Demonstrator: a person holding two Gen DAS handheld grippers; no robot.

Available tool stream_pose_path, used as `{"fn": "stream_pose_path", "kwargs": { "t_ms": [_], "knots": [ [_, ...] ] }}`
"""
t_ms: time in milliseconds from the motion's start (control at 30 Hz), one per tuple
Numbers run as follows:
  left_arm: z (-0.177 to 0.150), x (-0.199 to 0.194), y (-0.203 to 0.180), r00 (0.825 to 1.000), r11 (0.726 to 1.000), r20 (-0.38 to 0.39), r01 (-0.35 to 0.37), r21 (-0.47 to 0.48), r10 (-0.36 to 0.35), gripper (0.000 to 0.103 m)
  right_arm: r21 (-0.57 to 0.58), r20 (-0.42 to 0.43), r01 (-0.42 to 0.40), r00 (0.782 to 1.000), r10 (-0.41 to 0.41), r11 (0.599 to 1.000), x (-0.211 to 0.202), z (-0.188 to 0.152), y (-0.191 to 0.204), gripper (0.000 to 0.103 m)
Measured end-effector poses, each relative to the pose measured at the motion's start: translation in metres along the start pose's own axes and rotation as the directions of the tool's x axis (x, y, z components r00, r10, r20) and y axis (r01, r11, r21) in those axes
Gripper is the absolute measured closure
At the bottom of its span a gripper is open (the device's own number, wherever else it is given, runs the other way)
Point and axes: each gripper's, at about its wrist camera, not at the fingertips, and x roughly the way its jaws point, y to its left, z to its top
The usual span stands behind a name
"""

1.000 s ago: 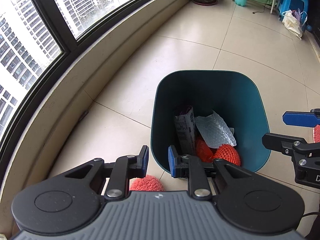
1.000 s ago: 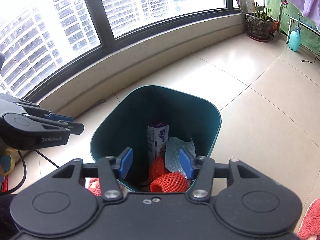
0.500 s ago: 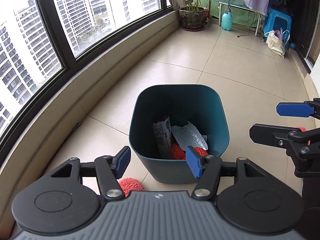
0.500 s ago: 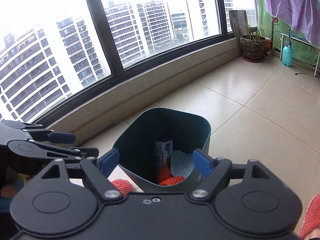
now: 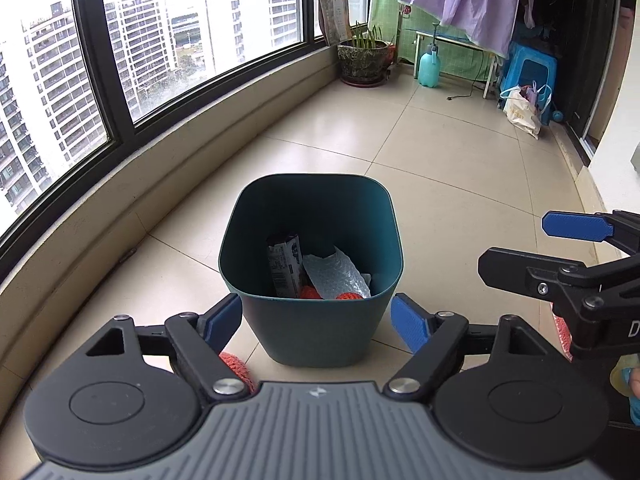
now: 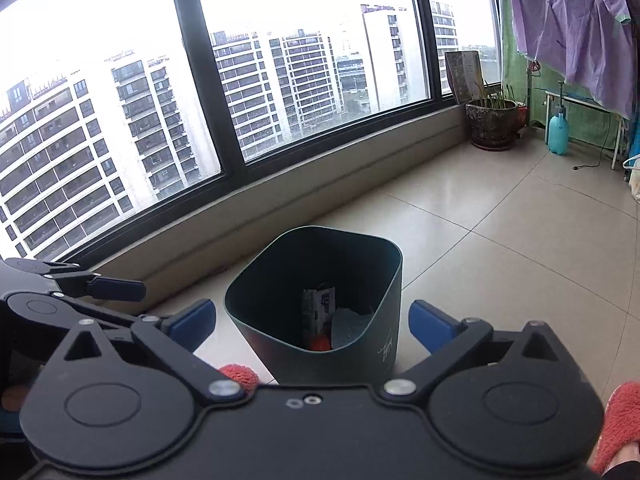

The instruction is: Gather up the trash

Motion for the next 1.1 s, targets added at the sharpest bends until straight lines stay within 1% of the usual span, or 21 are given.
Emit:
{"fn": "stream_pose_path", "kwargs": {
  "t_ms": [200,300,467,767,1100],
  "knots": [
    [-0.008,0.0,-0.003,1.0,1.0,0.0,0.003,0.0,-0.003,0.021,0.063,-0.001,0.011,1.0,-0.011,0.998,-0.001,-0.01,-0.003,0.0],
    [-0.009,0.0,-0.001,1.0,1.0,0.008,-0.011,-0.013,0.011,0.021,0.075,-0.004,0.023,1.0,-0.023,0.997,0.0,-0.014,-0.003,0.0],
    [-0.007,0.0,0.003,1.0,0.999,0.013,-0.016,-0.039,0.016,0.021,0.075,-0.013,0.043,0.999,-0.042,0.996,0.003,-0.017,0.0,0.0],
    [-0.009,0.0,0.001,1.0,0.999,0.026,-0.01,-0.041,0.011,0.021,0.076,-0.034,0.04,0.999,-0.038,0.996,0.008,-0.018,0.003,0.0],
    [-0.008,-0.002,0.005,0.999,0.998,0.04,0.0,-0.057,0.002,0.021,0.075,-0.03,0.044,0.999,-0.042,0.996,0.008,-0.016,0.003,0.0]
  ]
}}
